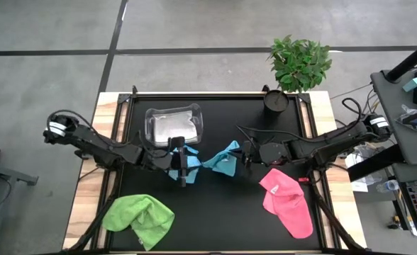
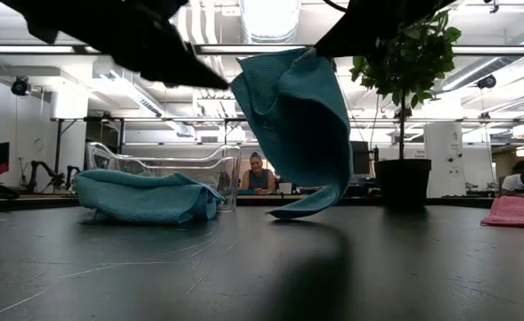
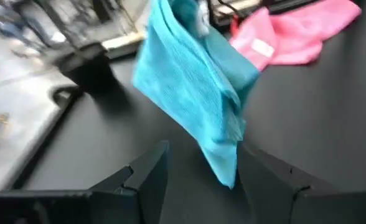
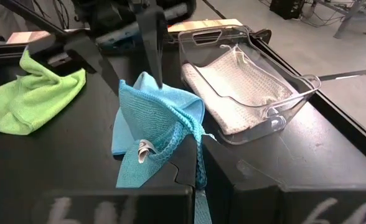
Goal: Fold microfiber towels
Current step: Fold the right blue microfiber cloth
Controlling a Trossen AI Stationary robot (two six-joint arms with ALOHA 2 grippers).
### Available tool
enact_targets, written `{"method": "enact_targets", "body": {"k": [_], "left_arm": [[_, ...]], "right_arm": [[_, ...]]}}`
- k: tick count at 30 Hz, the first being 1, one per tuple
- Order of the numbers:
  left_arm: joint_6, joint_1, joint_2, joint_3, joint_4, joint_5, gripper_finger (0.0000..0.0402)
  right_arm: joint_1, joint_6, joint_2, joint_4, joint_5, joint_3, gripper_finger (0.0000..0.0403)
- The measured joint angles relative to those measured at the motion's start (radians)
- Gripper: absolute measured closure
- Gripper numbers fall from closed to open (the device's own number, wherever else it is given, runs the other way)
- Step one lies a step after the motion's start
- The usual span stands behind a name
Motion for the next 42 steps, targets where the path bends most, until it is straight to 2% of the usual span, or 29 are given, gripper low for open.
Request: {"method": "enact_targets", "body": {"k": [4,14,18,23,33,37,42], "left_arm": [[0.004,0.029,0.048,-0.001,0.033,0.166,0.0228],[0.047,0.058,0.138,0.025,0.131,0.189,0.0235],[0.077,0.058,0.131,0.025,0.131,0.213,0.0282],[0.077,0.058,0.111,0.023,0.158,0.215,0.0387],[0.08,0.058,0.109,0.027,0.242,0.214,0.0401],[0.067,0.057,0.105,0.027,0.315,0.214,0.0401],[0.012,0.054,0.079,0.027,0.374,0.214,0.0401]], "right_arm": [[0.0,0.0,0.0,0.0,0.0,-0.003,0.0394],[0.0,0.0,0.0,0.0,0.0,-0.01,0.0394],[0.0,0.0,0.0,-0.002,0.0,-0.014,0.0394],[0.0,0.003,0.0,0.0,0.0,-0.022,0.0394],[0.0,0.071,0.0,0.0,0.0,-0.029,0.0393],[0.0,0.091,0.0,0.0,0.0,-0.029,0.0368],[0.0,0.106,-0.013,-0.034,0.0,-0.029,0.0303]]}}
